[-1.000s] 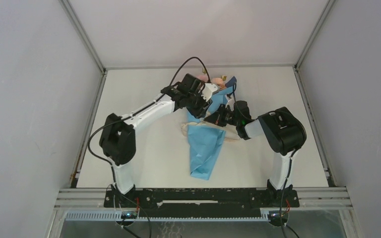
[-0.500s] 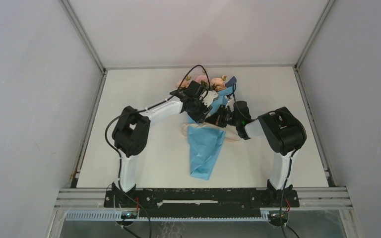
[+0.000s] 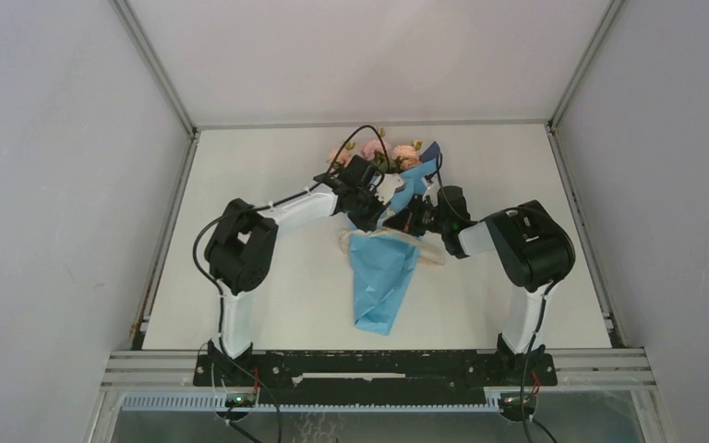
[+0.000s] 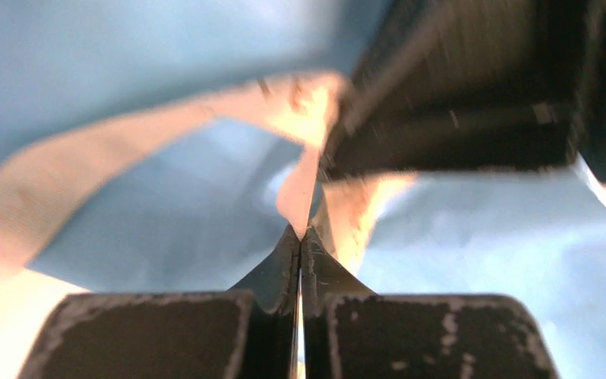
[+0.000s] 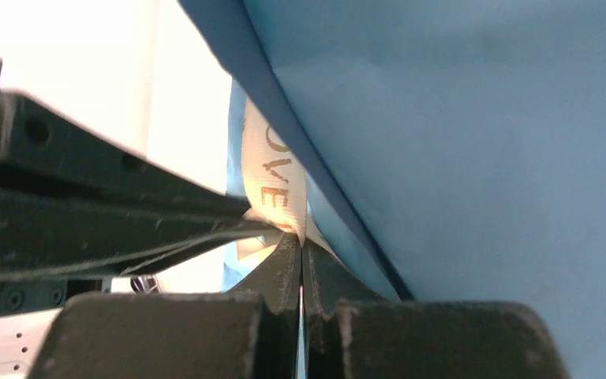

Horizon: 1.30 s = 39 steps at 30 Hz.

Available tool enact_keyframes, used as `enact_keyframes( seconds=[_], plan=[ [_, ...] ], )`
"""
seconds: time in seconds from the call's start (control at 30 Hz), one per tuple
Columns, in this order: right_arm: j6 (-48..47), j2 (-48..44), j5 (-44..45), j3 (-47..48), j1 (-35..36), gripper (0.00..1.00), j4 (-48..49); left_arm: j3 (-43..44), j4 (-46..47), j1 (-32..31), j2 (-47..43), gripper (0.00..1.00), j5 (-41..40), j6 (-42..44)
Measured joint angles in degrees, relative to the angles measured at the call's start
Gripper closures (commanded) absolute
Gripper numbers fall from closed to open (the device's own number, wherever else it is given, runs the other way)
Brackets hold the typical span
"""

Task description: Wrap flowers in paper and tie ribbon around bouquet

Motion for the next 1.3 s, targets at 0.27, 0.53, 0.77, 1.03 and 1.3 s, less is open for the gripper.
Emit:
enact_keyframes(
  seconds=[0.27,0.53,0.77,1.03,1.3],
  plan=[
    [-1.1,-1.4,0.1,0.1,-1.6,0.99,-2.4,-8.9,-2.4,0.0,-13.9,1.0,6.6,1.1],
    [-3.4,-1.4,0.2,0.6,-0.3,0.99,-5.2,-12.7,-4.0,0.3,-21.1,1.0,9.9,3.0],
    [-8.2,-1.5,0.6,2.0,1.5,0.99,-10.1,-23.5,-1.1,5.0,-25.7,0.87,8.1,1.2],
    [-11.7,-1.9,0.3,2.7,2.6,0.99,-13.2,-29.4,-2.0,9.4,-26.2,0.51,7.3,1.7],
    [-12.5,-2.3,0.1,3.4,2.7,0.99,-15.3,-21.6,-7.6,0.4,-29.1,0.29,8.3,14.6]
  ],
)
